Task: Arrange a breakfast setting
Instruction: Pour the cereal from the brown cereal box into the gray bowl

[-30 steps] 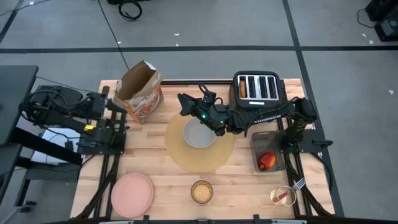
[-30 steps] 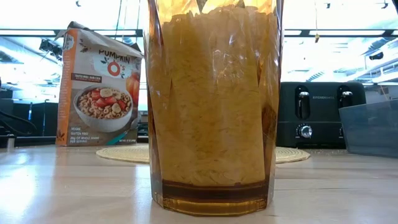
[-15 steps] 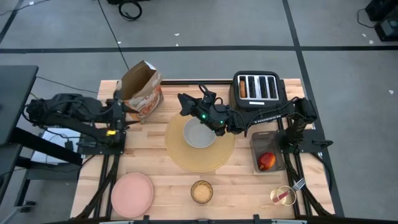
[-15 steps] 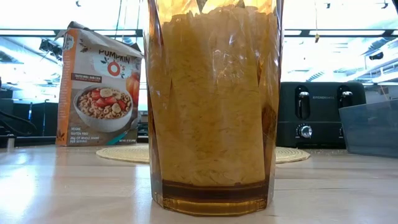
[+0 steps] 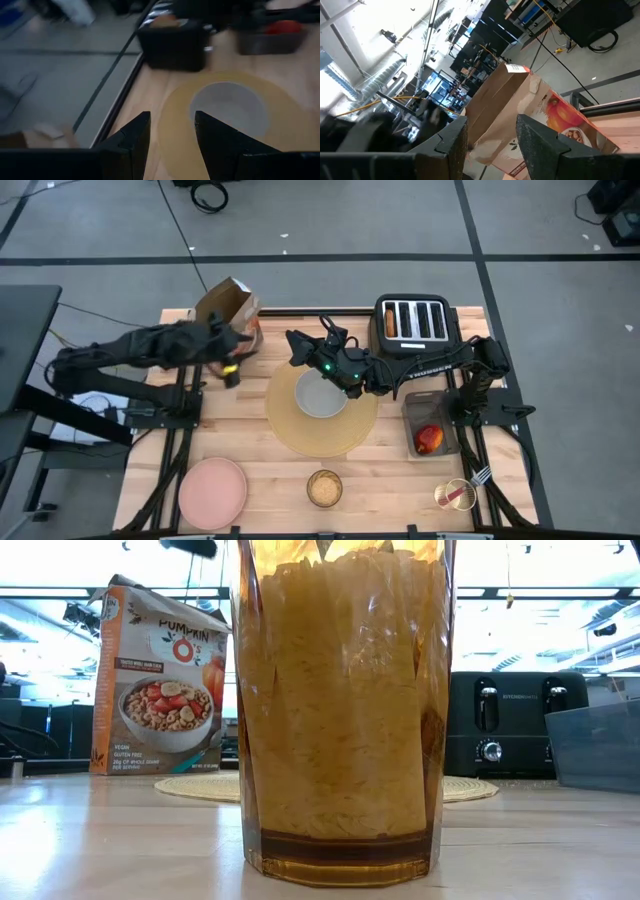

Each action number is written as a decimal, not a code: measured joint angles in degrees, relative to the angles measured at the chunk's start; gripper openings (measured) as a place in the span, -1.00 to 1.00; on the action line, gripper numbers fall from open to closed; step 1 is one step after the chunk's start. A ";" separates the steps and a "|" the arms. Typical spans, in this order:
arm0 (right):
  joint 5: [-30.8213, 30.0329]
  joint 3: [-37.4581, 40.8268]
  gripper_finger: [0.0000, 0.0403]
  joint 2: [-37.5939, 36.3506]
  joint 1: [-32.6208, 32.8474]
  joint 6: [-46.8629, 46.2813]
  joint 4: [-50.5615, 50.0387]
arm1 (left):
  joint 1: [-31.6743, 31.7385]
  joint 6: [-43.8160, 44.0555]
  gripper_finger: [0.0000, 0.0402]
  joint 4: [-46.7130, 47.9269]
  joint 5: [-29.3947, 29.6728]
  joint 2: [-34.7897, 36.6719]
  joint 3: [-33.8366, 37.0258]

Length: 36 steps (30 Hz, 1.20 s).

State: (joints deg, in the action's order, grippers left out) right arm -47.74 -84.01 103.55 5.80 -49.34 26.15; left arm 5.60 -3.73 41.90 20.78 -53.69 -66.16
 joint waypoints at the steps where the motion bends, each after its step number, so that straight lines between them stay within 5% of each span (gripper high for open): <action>1: -0.01 0.00 -0.13 0.00 0.00 0.00 0.00 | 1.75 1.12 -0.19 0.26 -0.12 -0.66 -0.13; 11: 0.25 0.00 -0.14 0.00 0.00 0.00 -0.04 | 18.35 8.85 -0.19 -0.45 -9.31 -1.62 -1.81; 17: 14.46 0.00 -0.13 0.00 -3.19 -0.02 1.77 | 25.29 8.85 -0.19 -0.43 -9.80 -1.58 -1.81; 31: 33.01 0.00 -0.14 0.28 -8.80 -0.03 2.49 | 28.37 2.74 -0.19 -2.94 -9.01 -1.38 -1.81; 36: 34.33 0.00 -0.14 0.28 -10.28 -0.02 2.51 | 28.37 2.64 -0.19 -3.00 -11.09 -1.40 -1.81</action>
State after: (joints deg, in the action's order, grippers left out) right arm -13.41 -84.01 103.83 -4.48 -49.36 28.67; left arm 33.98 -1.09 38.90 9.69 -55.09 -67.96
